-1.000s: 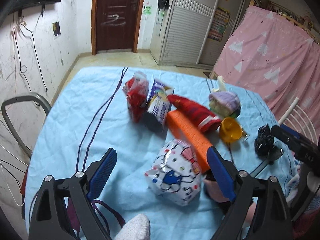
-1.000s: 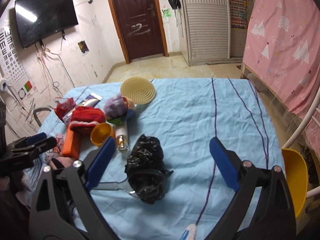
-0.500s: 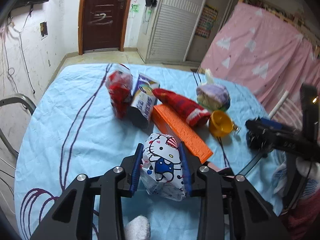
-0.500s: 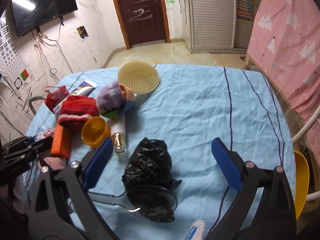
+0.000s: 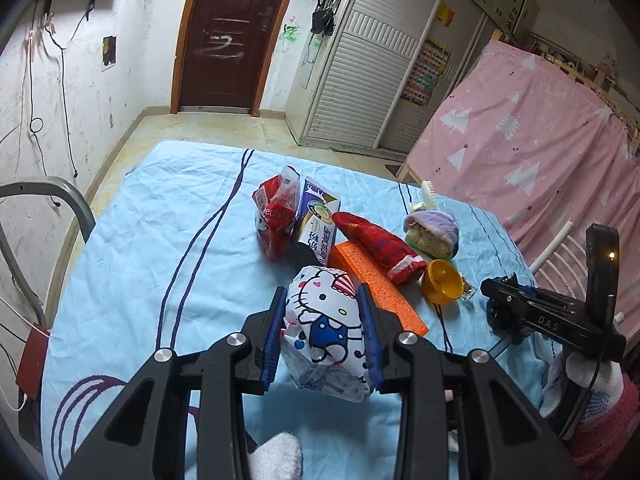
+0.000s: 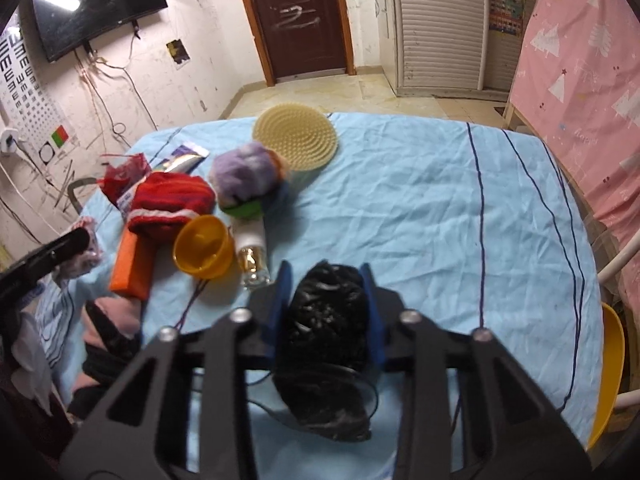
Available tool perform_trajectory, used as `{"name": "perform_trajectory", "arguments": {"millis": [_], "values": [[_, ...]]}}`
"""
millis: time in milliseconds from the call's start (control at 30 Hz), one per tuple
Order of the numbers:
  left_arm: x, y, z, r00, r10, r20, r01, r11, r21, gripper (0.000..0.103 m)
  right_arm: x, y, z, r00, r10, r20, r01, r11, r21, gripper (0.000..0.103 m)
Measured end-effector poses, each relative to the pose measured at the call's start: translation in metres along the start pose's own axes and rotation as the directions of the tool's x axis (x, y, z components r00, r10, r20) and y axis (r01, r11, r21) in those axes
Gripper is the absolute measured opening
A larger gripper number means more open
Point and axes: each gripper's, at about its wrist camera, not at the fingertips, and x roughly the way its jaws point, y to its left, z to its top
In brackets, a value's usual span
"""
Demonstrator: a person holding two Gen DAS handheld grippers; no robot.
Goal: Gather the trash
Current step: 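Carry the black bag to the yellow bin and release it with the right gripper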
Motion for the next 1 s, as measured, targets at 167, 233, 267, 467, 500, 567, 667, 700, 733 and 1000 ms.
{"name": "perform_trajectory", "arguments": {"millis": [167,233,267,467,500,567,667,700,733,1000], "values": [[-0.011,-0.004,0.001,0.999,0.005,0.039,-0.006,1.0,0.003,0.025,-0.027,-0.009,0.004,0.992,0.004,0.125,-0.009,0.999,0.044,0.021],[-0.017,-0.006,0.002,0.998,0.006,0.059,-0.006,1.0,0.003,0.025,-0.035,-0.012,0.007,0.987,-0.002,0.161,-0.008,0.998,0.057,0.021],[-0.021,-0.007,0.002,0.998,0.007,0.07,-0.007,1.0,0.003,0.025,-0.04,-0.014,0.009,0.984,-0.001,0.18,-0.011,0.998,0.065,0.021],[-0.04,-0.017,0.006,0.99,0.014,0.139,-0.016,1.0,0.014,0.025,-0.06,-0.029,0.012,0.963,-0.01,0.268,-0.021,0.993,0.112,0.022],[-0.043,-0.021,0.007,0.989,0.012,0.148,-0.015,1.0,0.018,0.025,-0.061,-0.033,0.012,0.962,-0.014,0.272,-0.02,0.993,0.12,0.022],[-0.046,-0.028,0.007,0.987,0.005,0.161,-0.01,0.999,0.03,0.025,-0.066,-0.041,0.01,0.959,-0.019,0.282,-0.021,0.99,0.14,0.022],[-0.051,-0.041,0.009,0.984,-0.01,0.177,0.002,0.999,0.049,0.025,-0.073,-0.052,0.006,0.954,-0.028,0.297,-0.02,0.987,0.159,0.022],[-0.051,-0.045,0.009,0.984,-0.016,0.179,0.006,0.998,0.057,0.025,-0.075,-0.055,0.005,0.953,-0.028,0.3,-0.022,0.986,0.163,0.022],[-0.052,-0.052,0.009,0.983,-0.022,0.181,0.01,0.998,0.068,0.025,-0.077,-0.06,0.004,0.952,-0.03,0.305,-0.024,0.985,0.171,0.022],[-0.05,-0.106,0.006,0.984,-0.065,0.169,0.037,0.986,0.163,0.025,-0.1,-0.104,-0.016,0.938,-0.059,0.342,-0.027,0.97,0.24,0.022]]}}
